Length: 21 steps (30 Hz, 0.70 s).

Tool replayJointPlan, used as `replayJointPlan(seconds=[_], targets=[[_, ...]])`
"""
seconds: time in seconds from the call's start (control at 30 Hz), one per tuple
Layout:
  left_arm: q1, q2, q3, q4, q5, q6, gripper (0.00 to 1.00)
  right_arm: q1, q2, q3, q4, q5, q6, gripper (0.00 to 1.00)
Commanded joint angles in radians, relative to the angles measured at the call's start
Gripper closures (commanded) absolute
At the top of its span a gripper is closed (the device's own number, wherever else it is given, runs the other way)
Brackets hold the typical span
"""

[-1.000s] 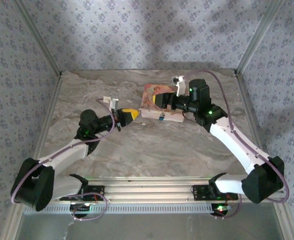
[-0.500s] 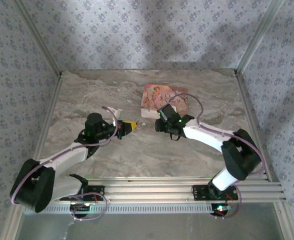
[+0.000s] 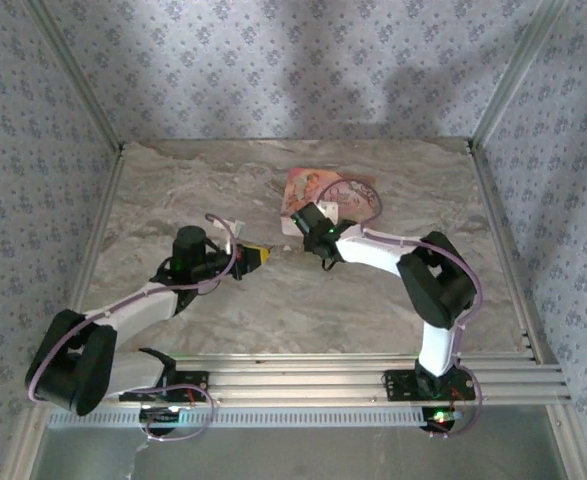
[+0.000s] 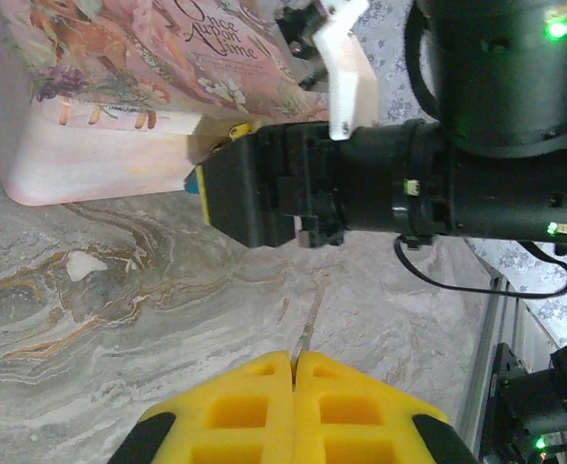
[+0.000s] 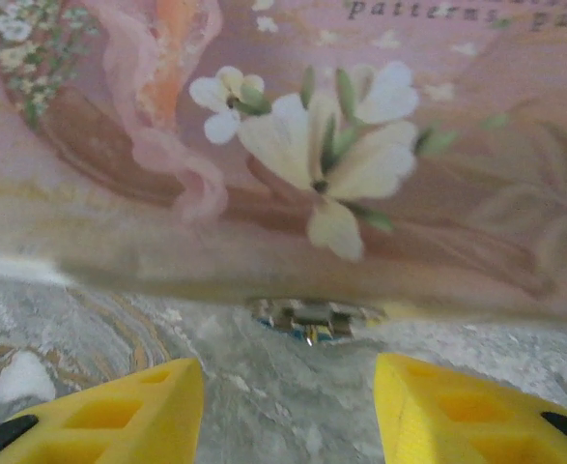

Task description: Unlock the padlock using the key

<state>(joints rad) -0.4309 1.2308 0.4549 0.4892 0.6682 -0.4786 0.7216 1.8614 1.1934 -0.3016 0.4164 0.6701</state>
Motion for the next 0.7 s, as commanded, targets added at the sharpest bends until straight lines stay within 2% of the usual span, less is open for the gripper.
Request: replayJointPlan(seconds=[0.0, 0.53, 0.67], targets=[[0.007, 0.006, 0.011, 0.015, 0.030, 0.023, 1.00, -0.015, 0.038, 0.049, -0.017, 0.034, 0.040, 0.51], [0.015, 0.012, -0.026, 0.064, 0.044, 0.014, 1.00, -0.058, 0.126, 0.115, 0.002, 0.037, 0.022, 0.55], [0.016, 0.012, -0.032, 0.079, 0.045, 0.008, 1.00, -0.060, 0.139, 0.122, 0.030, 0.043, 0.002, 0.65]])
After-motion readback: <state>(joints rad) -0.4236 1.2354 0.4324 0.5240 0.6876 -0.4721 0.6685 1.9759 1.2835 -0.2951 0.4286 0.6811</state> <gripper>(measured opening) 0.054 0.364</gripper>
